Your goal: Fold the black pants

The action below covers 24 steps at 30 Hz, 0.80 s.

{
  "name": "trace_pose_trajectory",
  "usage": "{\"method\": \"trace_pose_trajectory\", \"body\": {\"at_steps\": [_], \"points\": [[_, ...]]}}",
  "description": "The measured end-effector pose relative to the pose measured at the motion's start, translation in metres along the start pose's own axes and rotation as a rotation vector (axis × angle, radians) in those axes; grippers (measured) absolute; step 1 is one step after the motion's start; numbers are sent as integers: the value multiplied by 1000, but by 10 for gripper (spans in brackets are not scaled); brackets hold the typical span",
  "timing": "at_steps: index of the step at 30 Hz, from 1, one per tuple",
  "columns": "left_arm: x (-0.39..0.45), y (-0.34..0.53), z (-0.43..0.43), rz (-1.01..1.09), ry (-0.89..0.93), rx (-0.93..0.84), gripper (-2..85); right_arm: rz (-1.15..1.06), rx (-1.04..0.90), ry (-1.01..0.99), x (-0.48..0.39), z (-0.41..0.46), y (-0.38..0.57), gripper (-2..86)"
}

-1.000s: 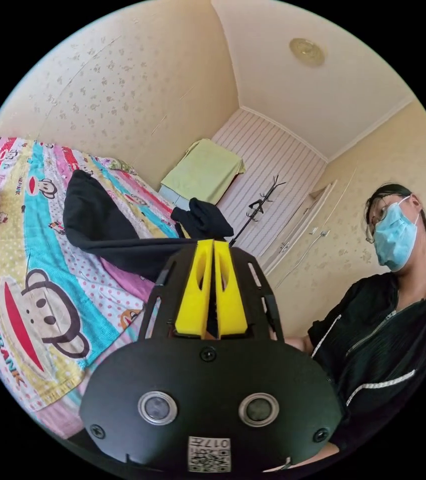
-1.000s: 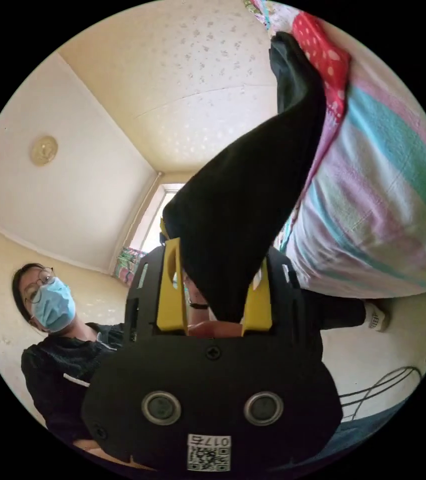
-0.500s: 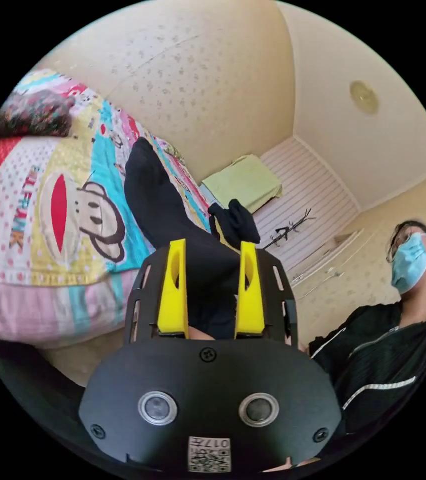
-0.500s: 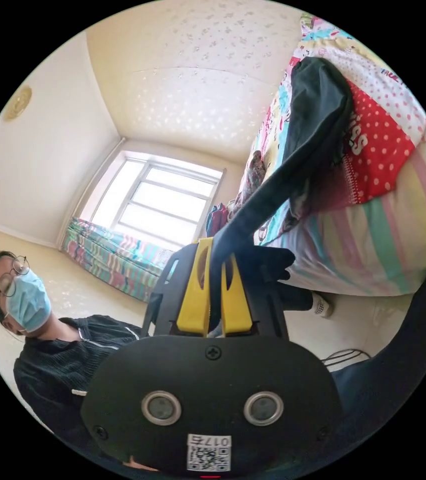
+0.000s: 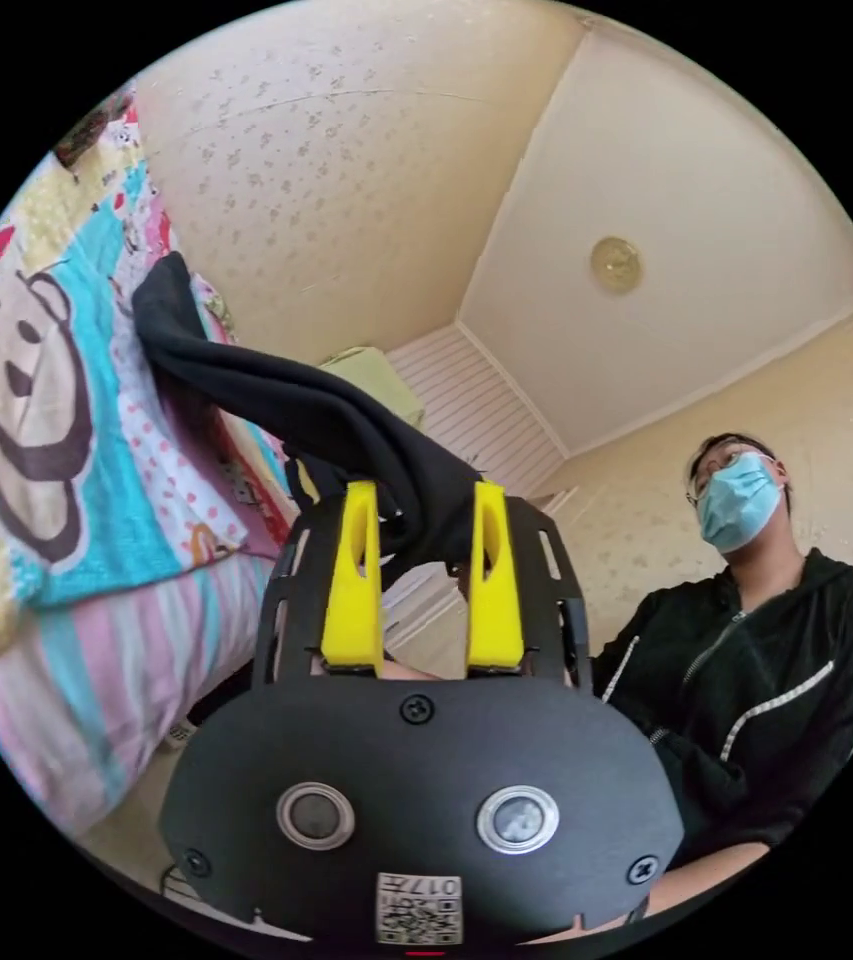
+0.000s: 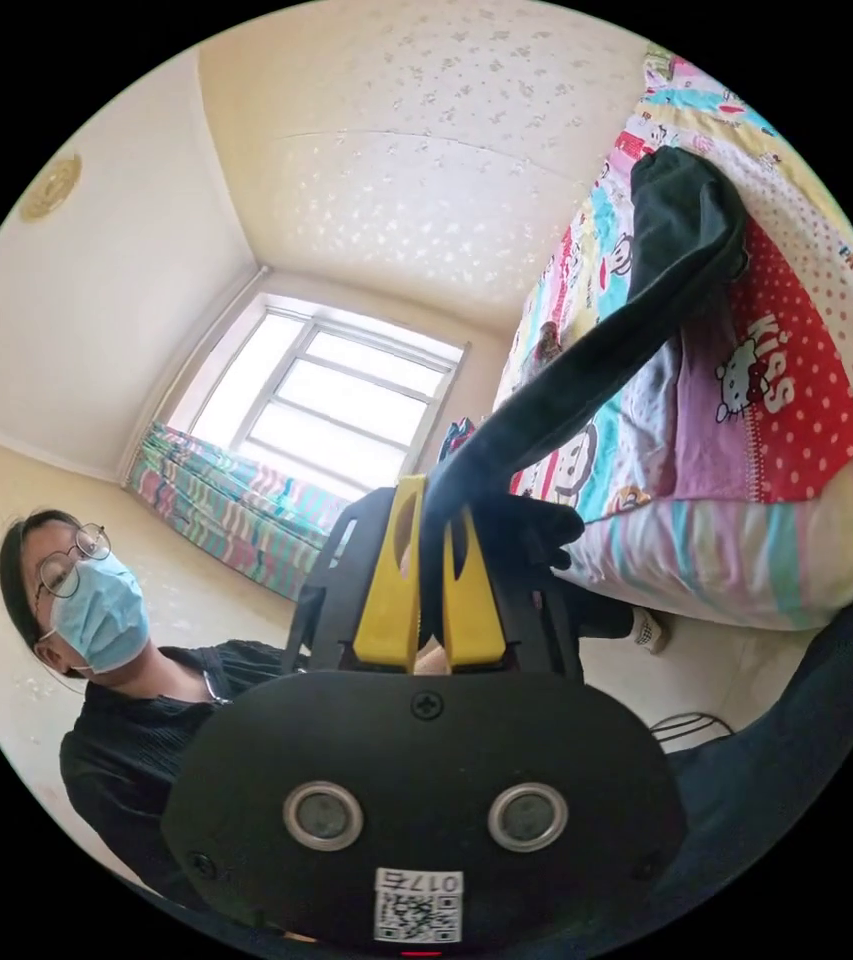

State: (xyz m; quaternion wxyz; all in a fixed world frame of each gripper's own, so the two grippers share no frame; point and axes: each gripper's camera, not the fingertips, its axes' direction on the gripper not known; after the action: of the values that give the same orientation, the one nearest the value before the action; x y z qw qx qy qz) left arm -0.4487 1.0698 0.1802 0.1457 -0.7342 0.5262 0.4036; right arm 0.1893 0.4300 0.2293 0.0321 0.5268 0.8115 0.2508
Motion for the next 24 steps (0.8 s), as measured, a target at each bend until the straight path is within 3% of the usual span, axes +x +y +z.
{"method": "trace_pose_trajectory", "body": {"at_steps": [2,5,14,18,24], "points": [[21,-7,4,28,1,-72,50,-22,-13,9,-8,-2,7,-2],[75,-12,3,168,-81,-159,40,-100,-91,40,-30,-3,25,-1],[275,16,1,438,-91,-498,40,-330,-448,-11,-135,26,108,-2],[276,24,12,306,-139,-680,39,-218,-494,43,-108,36,108,-2],[231,-93,35,256,-233,-599,39,-114,-285,-142,-58,30,-3,2]]}}
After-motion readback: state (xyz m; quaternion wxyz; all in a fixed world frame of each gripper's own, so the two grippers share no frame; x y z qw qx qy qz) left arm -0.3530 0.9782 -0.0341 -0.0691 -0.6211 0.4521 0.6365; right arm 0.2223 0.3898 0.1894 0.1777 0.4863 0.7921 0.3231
